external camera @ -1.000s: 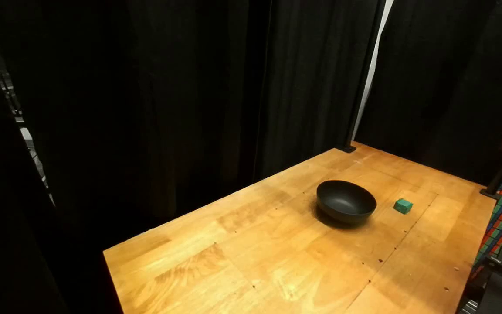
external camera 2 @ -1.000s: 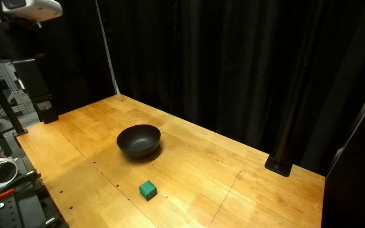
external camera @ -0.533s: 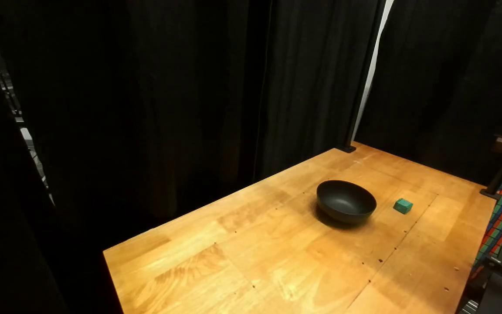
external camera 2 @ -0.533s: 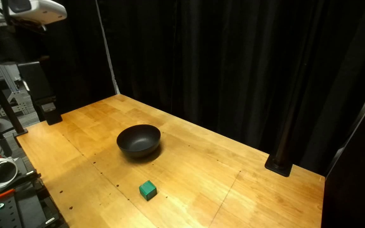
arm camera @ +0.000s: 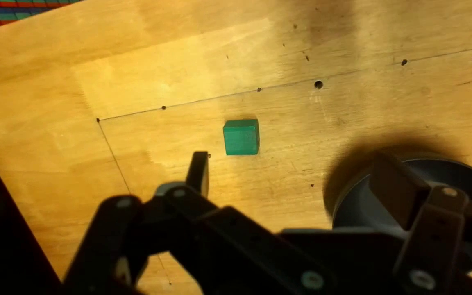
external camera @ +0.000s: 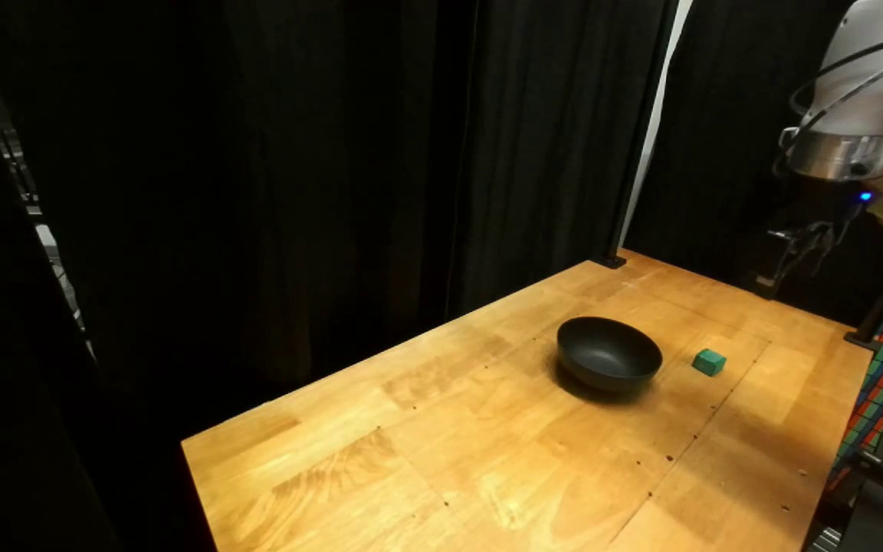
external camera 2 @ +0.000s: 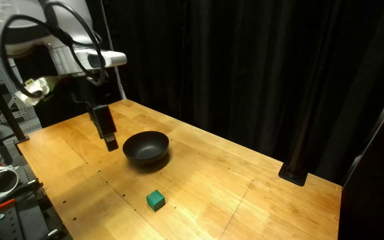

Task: Put the green block inside the black bowl

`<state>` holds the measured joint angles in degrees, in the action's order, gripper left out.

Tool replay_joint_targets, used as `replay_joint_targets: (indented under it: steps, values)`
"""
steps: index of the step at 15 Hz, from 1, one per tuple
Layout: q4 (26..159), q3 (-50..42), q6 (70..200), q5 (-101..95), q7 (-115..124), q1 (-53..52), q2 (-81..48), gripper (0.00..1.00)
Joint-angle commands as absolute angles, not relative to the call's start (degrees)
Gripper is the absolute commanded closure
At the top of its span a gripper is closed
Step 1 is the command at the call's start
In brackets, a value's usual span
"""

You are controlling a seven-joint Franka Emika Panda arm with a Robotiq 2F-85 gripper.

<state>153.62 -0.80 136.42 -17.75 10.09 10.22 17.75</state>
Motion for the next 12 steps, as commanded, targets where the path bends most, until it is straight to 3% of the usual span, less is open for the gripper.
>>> replay_joint_targets:
  steps: [1, 12]
  values:
    - [146.1, -2.1, 141.5, -18.0, 13.0, 11.0, 2.9, 0.00]
    - [135.1, -8.4, 148.0, -9.5, 10.2, 10.0, -21.0, 0.00]
